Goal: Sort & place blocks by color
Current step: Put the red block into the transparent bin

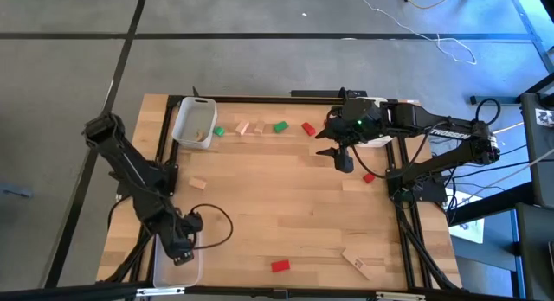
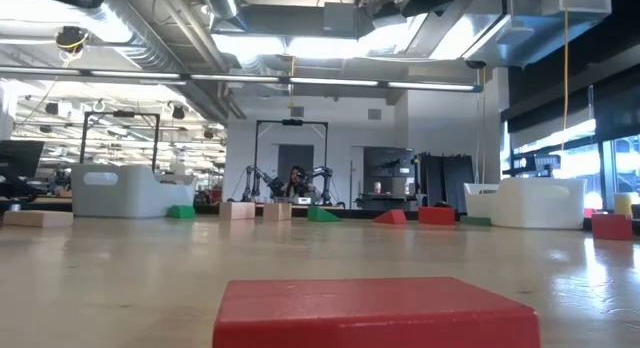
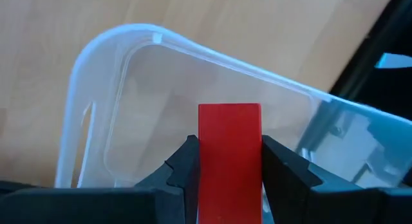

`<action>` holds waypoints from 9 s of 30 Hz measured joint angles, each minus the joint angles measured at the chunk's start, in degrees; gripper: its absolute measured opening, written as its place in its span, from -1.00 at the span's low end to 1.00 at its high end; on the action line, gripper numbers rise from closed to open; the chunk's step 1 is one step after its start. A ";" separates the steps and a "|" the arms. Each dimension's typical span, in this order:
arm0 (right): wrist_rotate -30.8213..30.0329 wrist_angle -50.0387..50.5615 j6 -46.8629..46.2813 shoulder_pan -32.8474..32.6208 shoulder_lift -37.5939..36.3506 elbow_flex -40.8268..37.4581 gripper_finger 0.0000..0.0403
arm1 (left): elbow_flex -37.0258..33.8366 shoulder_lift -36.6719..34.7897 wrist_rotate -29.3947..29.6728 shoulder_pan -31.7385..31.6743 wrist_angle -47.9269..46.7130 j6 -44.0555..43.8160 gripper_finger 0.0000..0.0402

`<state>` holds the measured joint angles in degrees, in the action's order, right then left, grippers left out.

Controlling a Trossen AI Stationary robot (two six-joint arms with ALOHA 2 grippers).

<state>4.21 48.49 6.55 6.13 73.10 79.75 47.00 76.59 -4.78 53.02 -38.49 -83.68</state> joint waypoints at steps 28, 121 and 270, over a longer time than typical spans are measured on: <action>0.44 0.20 -7.06 0.00 0.00 -0.09 0.15 | 0.02 -2.79 7.80 -1.28 0.86 -4.80 -0.07; -12.82 7.44 -9.52 30.42 43.34 -0.68 -0.35 | 0.02 -33.97 32.42 -32.55 -1.76 43.34 -0.06; 1.53 23.04 -0.15 -7.73 33.51 38.01 0.21 | 0.02 -27.68 -13.68 -25.00 -22.10 31.89 -0.38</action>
<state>5.74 71.53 6.40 -1.60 106.61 117.75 47.03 48.91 -18.45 28.03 -60.60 -51.79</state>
